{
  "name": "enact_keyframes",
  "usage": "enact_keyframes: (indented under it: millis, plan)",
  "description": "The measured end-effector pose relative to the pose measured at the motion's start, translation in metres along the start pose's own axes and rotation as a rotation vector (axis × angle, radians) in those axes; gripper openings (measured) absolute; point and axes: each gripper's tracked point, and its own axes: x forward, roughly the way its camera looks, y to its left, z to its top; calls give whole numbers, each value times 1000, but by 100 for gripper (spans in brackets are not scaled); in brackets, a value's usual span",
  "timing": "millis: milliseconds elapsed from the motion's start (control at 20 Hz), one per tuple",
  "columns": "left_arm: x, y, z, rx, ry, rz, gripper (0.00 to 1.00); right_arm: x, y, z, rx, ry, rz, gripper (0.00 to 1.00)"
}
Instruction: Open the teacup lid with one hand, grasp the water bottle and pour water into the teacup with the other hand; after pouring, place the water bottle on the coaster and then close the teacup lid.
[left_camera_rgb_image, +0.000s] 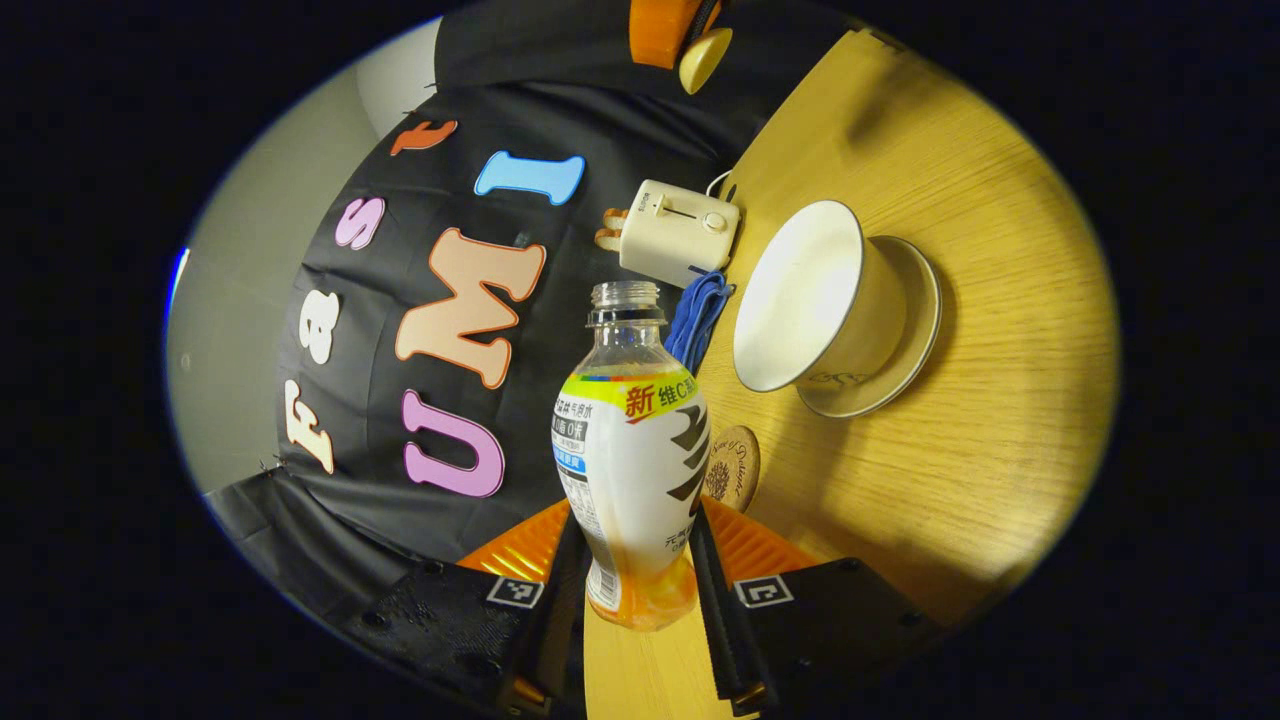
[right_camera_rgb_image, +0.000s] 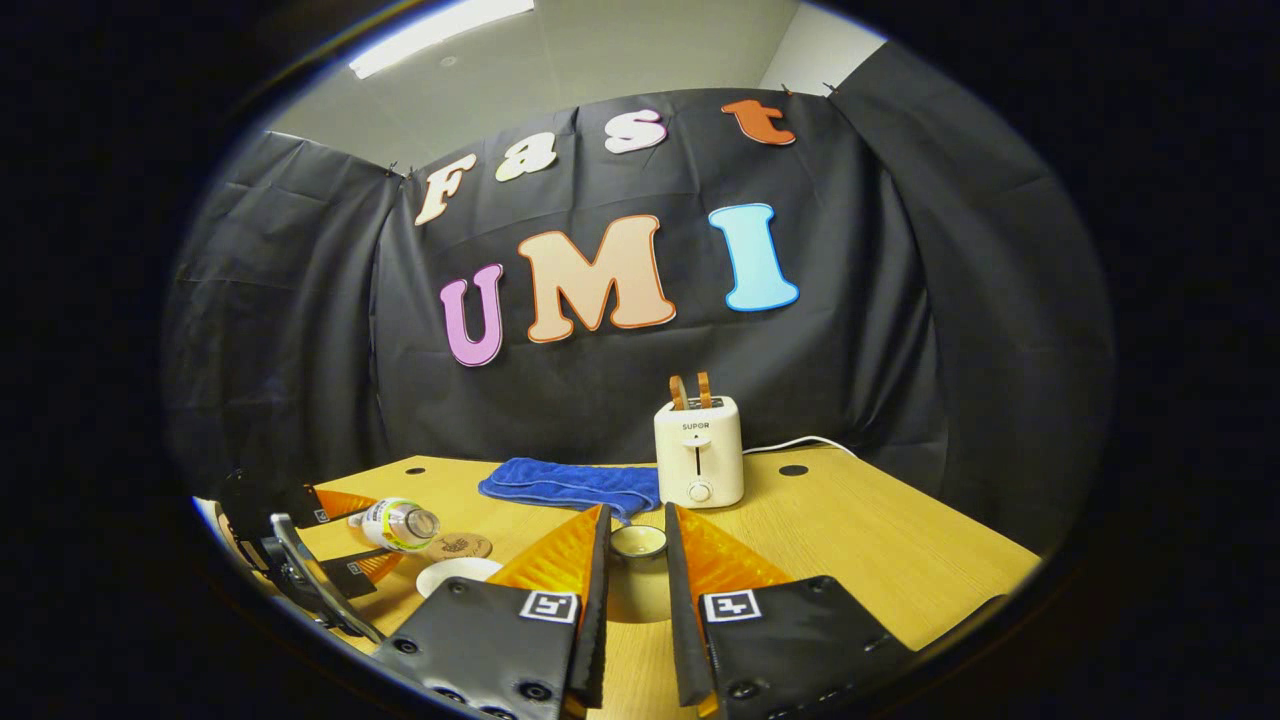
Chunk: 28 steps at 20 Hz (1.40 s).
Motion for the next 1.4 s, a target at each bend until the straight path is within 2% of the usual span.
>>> enact_keyframes:
  millis: [500,1400]
  plan:
    - [4,4,2,223,-2,-30,54,1,-6,-2,10,7,-7,31]
    - [7,20,-9,526,31,-65,54,2,-9,-5,23,17,-7,31]
